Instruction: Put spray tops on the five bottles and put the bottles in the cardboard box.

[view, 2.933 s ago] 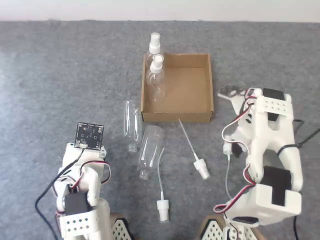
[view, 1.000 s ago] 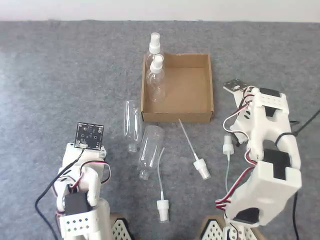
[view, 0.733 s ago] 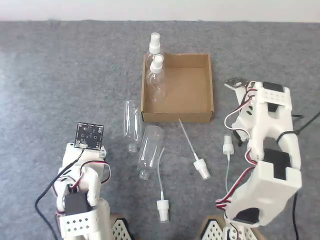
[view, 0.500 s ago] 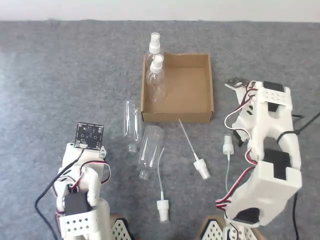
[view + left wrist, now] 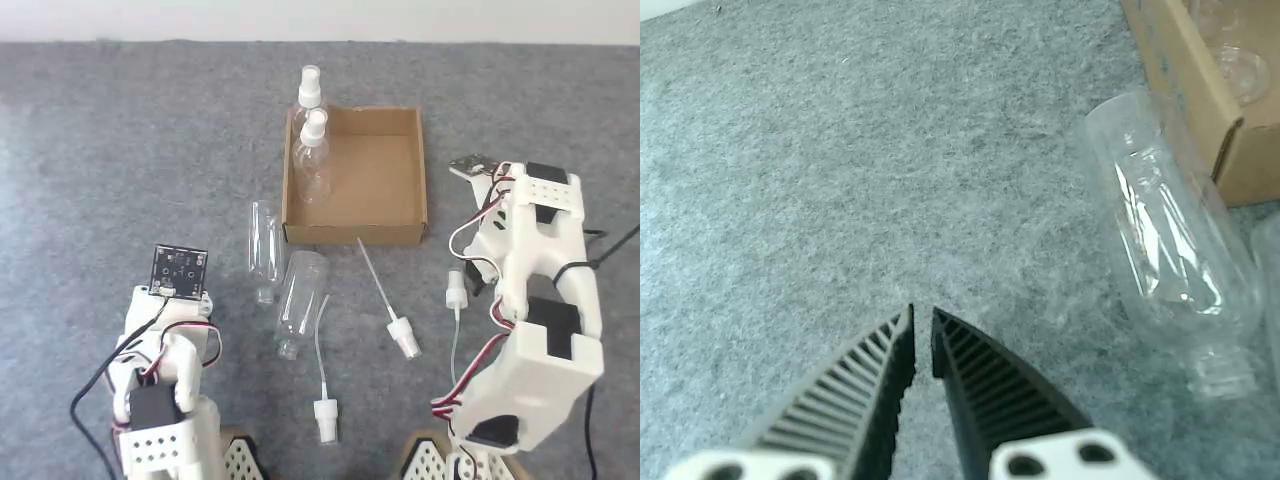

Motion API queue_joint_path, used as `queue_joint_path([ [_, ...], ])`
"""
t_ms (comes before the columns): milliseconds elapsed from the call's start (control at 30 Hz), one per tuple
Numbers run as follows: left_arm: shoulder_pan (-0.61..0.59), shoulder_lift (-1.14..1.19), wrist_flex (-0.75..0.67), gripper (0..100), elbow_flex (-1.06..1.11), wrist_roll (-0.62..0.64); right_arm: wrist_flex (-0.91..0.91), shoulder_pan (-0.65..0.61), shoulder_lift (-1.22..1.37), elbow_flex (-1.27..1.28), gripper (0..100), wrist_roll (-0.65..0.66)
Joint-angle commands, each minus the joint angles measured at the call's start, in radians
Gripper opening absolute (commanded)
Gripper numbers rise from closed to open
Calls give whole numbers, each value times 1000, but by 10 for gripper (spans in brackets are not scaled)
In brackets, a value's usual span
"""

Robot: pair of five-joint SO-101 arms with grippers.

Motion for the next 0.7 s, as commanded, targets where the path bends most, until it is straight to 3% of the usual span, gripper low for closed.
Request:
queue_joint_path([
  [0, 0, -14, 5, 26, -7, -11, 47, 15, -51, -37, 115, 5],
  [667, 0, -14, 2, 26, -7, -11, 326, 10, -302, -31, 115, 3],
])
